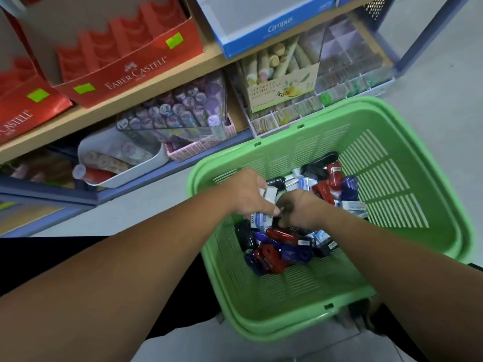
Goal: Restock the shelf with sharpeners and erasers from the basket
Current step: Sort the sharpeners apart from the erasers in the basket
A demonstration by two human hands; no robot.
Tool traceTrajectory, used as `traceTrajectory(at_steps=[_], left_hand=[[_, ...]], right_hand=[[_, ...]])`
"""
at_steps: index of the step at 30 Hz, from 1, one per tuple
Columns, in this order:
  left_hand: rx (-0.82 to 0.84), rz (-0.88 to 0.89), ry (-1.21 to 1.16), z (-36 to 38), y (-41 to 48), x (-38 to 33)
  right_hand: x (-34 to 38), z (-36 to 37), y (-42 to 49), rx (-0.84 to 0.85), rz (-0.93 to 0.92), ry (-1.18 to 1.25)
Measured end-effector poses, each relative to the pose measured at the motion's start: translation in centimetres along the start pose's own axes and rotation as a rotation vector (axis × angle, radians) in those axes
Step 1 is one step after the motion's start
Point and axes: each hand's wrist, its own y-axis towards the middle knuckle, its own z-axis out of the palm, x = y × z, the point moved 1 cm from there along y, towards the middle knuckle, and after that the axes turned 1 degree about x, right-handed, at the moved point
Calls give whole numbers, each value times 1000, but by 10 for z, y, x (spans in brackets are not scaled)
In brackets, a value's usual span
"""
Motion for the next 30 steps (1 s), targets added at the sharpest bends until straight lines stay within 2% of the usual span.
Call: traceTrajectory(at_steps=[5, 9, 12, 13, 19, 24, 28, 29, 30], left_hand=[[-38, 4, -130, 1, -7, 12], [-117, -20, -83, 2, -8, 19], [-208, -50, 144, -1, -7, 16], [-219, -50, 154, -2, -6, 18], [-149, 5, -175, -2, 0, 23], [-137, 22, -44, -2, 2, 23], [-127, -33, 74, 1, 5, 26], [-115, -48, 79, 3, 5, 26], [-101, -58, 85, 5, 4, 27]], right_hand=[[-5, -10, -9, -45, 28, 239], [-2, -15, -14, -33, 16, 344], [-2, -16, -12, -39, 9, 247], [-1, -14, -11, -24, 21, 226], [10, -4, 5, 32, 76, 234], [19, -6, 13, 118, 80, 179], [11, -13, 12, 143, 143, 377], [7, -11, 14, 64, 116, 270], [3, -9, 17, -18, 73, 64]])
